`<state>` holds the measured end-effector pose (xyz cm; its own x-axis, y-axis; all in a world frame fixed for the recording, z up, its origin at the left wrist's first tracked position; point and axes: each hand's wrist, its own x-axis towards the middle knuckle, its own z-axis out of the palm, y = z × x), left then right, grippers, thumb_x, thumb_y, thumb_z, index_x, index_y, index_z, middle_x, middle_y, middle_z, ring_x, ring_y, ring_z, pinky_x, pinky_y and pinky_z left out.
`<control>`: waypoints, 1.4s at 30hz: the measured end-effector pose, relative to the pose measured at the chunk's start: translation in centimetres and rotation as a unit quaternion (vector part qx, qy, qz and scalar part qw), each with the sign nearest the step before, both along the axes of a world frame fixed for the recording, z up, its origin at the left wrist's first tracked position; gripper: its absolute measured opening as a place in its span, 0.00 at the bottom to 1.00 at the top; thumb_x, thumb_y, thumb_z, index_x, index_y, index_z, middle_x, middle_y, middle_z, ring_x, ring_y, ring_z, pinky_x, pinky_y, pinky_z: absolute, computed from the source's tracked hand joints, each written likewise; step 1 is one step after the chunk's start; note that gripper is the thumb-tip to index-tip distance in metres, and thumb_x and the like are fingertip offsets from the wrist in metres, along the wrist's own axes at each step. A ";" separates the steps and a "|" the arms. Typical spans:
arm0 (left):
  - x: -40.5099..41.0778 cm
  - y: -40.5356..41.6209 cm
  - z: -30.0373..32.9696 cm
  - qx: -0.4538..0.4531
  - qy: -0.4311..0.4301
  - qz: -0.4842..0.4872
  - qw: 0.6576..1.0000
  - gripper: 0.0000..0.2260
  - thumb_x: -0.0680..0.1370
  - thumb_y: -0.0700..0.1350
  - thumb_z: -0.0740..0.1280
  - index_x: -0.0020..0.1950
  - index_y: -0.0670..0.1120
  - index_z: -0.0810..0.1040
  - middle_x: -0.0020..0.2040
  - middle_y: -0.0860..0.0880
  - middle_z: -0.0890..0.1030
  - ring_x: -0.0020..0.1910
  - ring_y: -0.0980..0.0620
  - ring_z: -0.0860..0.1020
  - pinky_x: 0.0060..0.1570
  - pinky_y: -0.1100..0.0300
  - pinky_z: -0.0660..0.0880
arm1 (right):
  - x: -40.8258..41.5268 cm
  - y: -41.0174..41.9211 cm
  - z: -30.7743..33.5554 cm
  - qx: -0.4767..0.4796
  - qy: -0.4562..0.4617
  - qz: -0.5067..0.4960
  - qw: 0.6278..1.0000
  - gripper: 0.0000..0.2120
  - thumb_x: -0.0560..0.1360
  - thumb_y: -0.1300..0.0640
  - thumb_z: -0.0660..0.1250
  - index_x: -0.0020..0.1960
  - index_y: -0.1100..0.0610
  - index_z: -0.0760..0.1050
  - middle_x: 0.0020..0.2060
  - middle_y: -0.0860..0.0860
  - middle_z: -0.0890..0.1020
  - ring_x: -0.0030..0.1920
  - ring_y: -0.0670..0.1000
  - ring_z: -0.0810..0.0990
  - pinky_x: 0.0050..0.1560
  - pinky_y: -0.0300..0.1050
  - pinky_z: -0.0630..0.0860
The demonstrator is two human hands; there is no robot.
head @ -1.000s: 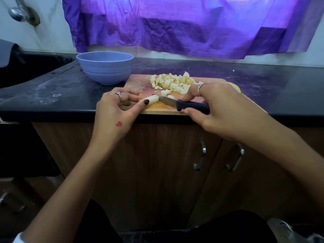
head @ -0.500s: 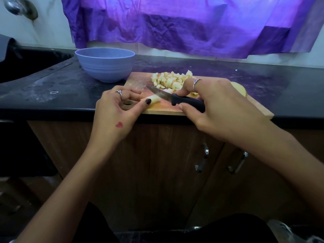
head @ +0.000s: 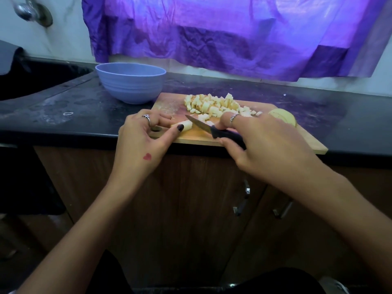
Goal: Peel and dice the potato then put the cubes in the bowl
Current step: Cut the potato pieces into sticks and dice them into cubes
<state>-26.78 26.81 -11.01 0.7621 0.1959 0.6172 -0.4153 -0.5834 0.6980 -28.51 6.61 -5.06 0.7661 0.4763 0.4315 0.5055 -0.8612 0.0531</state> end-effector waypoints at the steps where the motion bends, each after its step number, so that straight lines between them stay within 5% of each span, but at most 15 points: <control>1: 0.0 0.1 0.0 0.004 0.004 0.004 1.000 0.04 0.73 0.51 0.72 0.46 0.53 0.82 0.52 0.55 0.80 0.54 0.53 0.77 0.55 0.51 0.75 | 0.0 -0.3 0.0 0.006 -0.006 -0.003 1.000 0.14 0.78 0.46 0.59 0.64 0.43 0.69 0.50 0.49 0.80 0.52 0.54 0.77 0.39 0.45 0.69; 5: -0.1 0.7 0.3 0.016 0.030 -0.004 0.999 0.07 0.74 0.50 0.72 0.50 0.50 0.83 0.54 0.53 0.80 0.54 0.54 0.77 0.54 0.56 0.75 | -0.2 -0.5 0.0 0.099 0.021 0.026 0.995 0.13 0.76 0.47 0.64 0.61 0.42 0.73 0.45 0.48 0.80 0.49 0.52 0.77 0.47 0.48 0.74; 11: -0.6 1.1 0.6 -0.015 0.034 -0.015 0.999 0.04 0.73 0.46 0.73 0.47 0.54 0.81 0.54 0.54 0.80 0.55 0.59 0.76 0.51 0.70 0.69 | -0.4 -0.4 -0.3 0.108 0.039 0.035 0.993 0.14 0.77 0.48 0.64 0.62 0.42 0.73 0.38 0.44 0.76 0.34 0.44 0.71 0.35 0.43 0.68; 16: -0.4 1.0 0.5 -0.028 0.030 -0.016 0.999 0.03 0.73 0.44 0.73 0.45 0.52 0.82 0.53 0.53 0.80 0.52 0.61 0.76 0.46 0.79 0.67 | -0.4 -0.3 -0.1 0.121 0.056 0.038 0.990 0.15 0.75 0.48 0.65 0.61 0.42 0.75 0.47 0.48 0.81 0.48 0.50 0.77 0.48 0.49 0.76; 20: -0.2 1.0 0.4 -0.034 0.027 -0.018 0.999 0.03 0.73 0.44 0.73 0.42 0.51 0.81 0.52 0.54 0.79 0.49 0.60 0.77 0.43 0.77 0.68 | 0.3 0.3 0.6 0.108 0.085 0.031 0.990 0.14 0.76 0.47 0.65 0.62 0.40 0.75 0.41 0.46 0.78 0.40 0.48 0.77 0.42 0.46 0.74; 24: -0.2 0.9 0.3 -0.032 0.022 -0.009 0.999 0.02 0.73 0.43 0.73 0.41 0.48 0.82 0.53 0.51 0.80 0.47 0.58 0.77 0.42 0.75 0.68 | 0.5 1.8 0.2 0.065 0.068 0.018 0.995 0.16 0.77 0.48 0.63 0.64 0.42 0.73 0.47 0.48 0.79 0.50 0.51 0.77 0.43 0.44 0.71; 28: 0.1 1.1 0.1 -0.015 0.031 0.004 0.999 0.05 0.73 0.45 0.73 0.41 0.44 0.83 0.52 0.53 0.80 0.48 0.57 0.78 0.44 0.74 0.69 | 0.0 1.7 -0.3 0.011 0.041 0.006 0.999 0.16 0.79 0.46 0.59 0.67 0.41 0.69 0.33 0.42 0.65 0.40 0.46 0.67 0.32 0.43 0.61; 31: 0.3 1.0 0.0 -0.004 0.024 0.020 0.999 0.06 0.73 0.45 0.73 0.41 0.43 0.83 0.51 0.53 0.80 0.49 0.55 0.78 0.44 0.76 0.68 | -0.2 0.8 0.0 0.020 0.057 0.009 0.998 0.17 0.78 0.44 0.59 0.67 0.39 0.68 0.35 0.41 0.68 0.41 0.46 0.69 0.33 0.42 0.64; 35: 0.2 0.8 0.1 0.000 0.013 0.028 1.000 0.03 0.74 0.46 0.72 0.41 0.47 0.83 0.50 0.55 0.80 0.54 0.51 0.77 0.51 0.65 0.71 | -0.2 -0.6 0.3 0.029 0.030 -0.004 0.999 0.17 0.77 0.43 0.59 0.66 0.36 0.69 0.50 0.46 0.80 0.55 0.52 0.76 0.44 0.45 0.73; 39: 0.8 0.5 0.6 0.015 0.030 0.033 0.999 0.03 0.74 0.48 0.71 0.41 0.54 0.81 0.49 0.59 0.77 0.57 0.49 0.76 0.61 0.45 0.70 | -0.3 -0.6 -0.1 0.117 0.019 0.009 0.993 0.17 0.75 0.47 0.63 0.63 0.40 0.74 0.52 0.49 0.82 0.53 0.55 0.77 0.49 0.53 0.76; 42: 0.9 0.4 0.7 0.013 0.031 0.034 0.999 0.08 0.74 0.50 0.71 0.37 0.60 0.77 0.50 0.58 0.78 0.58 0.49 0.76 0.62 0.42 0.69 | -0.5 -0.4 -0.5 0.128 0.027 0.014 0.991 0.16 0.75 0.48 0.65 0.63 0.41 0.74 0.44 0.47 0.82 0.43 0.51 0.77 0.44 0.49 0.75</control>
